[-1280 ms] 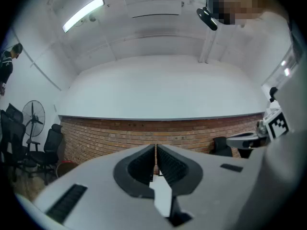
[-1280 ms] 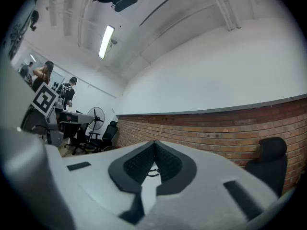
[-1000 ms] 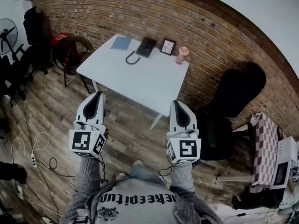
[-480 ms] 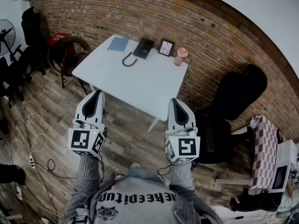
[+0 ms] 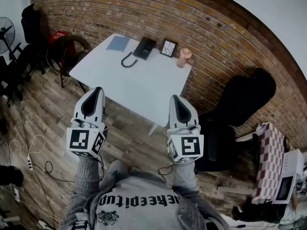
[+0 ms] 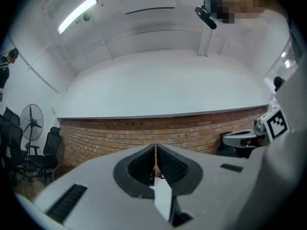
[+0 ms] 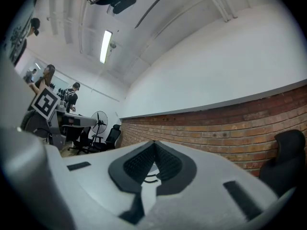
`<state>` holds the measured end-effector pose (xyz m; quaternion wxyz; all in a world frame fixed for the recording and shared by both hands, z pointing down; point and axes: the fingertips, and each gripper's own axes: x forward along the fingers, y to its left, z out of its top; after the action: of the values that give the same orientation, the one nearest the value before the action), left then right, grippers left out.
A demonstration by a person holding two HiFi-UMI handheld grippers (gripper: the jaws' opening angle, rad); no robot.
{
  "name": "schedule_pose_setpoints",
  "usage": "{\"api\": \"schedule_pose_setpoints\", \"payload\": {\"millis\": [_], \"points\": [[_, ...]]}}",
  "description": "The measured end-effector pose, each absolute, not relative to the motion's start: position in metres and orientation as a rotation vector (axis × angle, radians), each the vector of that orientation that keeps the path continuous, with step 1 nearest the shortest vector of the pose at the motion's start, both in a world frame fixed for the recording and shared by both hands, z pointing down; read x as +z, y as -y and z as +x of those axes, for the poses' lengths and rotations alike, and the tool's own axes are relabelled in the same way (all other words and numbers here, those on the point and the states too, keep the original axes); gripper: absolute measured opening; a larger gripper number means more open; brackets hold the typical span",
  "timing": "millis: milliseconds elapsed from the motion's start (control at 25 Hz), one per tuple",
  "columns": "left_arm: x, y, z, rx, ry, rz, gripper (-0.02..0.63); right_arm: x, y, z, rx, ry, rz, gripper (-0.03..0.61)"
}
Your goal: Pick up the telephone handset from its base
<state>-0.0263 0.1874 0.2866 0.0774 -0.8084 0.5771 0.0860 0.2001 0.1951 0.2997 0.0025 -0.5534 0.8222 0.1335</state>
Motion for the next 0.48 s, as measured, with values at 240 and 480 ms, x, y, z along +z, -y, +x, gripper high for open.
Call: {"api": "schedule_pose_setpoints", "payload": {"millis": [240, 480], "points": [[0.285, -0.166, -0.02, 0.259, -1.726, -2.408, 0.014, 0.303, -0.173, 0.202, 0.412, -2.592, -1.717, 0.006], [0.291, -0.127, -0.024, 0.265, -1.72, -2.433, 0.014, 0.305, -0.137, 0.2, 0.41, -2.578, -1.737, 0.006]]}}
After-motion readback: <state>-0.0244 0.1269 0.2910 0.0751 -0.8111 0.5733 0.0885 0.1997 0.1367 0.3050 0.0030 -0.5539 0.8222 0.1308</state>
